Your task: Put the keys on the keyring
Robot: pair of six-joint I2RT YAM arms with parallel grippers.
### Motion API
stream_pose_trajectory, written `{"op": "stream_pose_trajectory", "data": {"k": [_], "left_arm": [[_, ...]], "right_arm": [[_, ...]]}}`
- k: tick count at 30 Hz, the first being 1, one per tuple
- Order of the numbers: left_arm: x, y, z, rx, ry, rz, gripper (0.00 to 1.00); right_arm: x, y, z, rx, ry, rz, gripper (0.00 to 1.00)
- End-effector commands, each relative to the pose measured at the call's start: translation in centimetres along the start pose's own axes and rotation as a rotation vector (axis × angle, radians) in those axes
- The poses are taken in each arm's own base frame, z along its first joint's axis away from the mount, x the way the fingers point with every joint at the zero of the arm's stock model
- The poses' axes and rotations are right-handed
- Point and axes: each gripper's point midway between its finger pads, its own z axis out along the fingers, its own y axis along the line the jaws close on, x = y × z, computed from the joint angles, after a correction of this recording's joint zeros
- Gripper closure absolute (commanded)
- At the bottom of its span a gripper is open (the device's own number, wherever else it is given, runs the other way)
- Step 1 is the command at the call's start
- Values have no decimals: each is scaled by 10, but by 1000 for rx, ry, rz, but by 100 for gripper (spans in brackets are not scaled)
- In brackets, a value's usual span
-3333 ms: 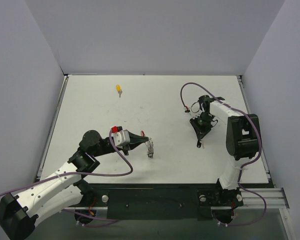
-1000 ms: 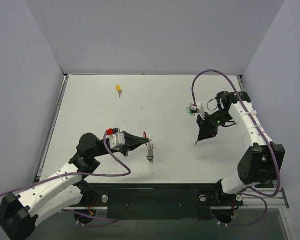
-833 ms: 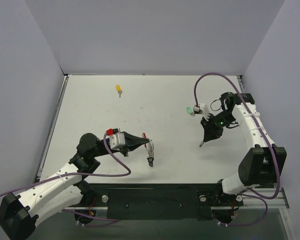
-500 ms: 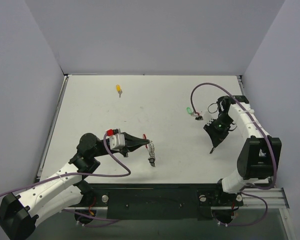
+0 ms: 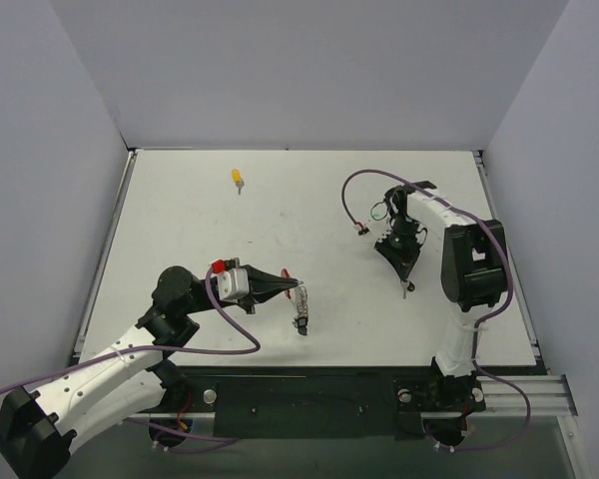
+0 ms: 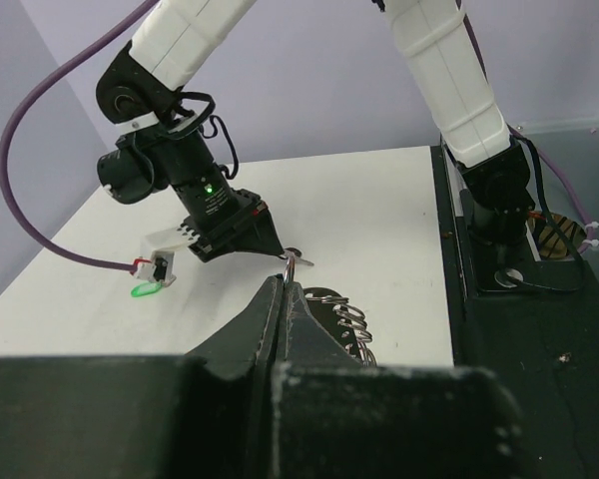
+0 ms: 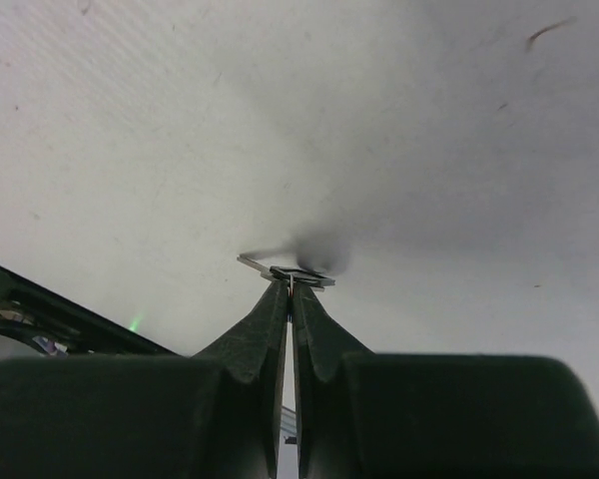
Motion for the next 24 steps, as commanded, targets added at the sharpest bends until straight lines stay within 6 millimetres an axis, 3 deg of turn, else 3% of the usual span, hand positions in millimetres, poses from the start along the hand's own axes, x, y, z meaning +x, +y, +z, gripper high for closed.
{"op": "stream_pose_trajectory", "data": {"k": [1, 12, 24], "left_arm": [[-20, 1, 1, 6, -48, 53, 100], [-20, 2, 1, 4, -44, 52, 100], [-19, 1, 1, 6, -43, 51, 100]], "right_arm": [[-6, -6, 0, 20, 43, 21, 100], [-19, -9, 6, 22, 53, 32, 98], [-20, -8, 6, 21, 64, 47, 92]]}}
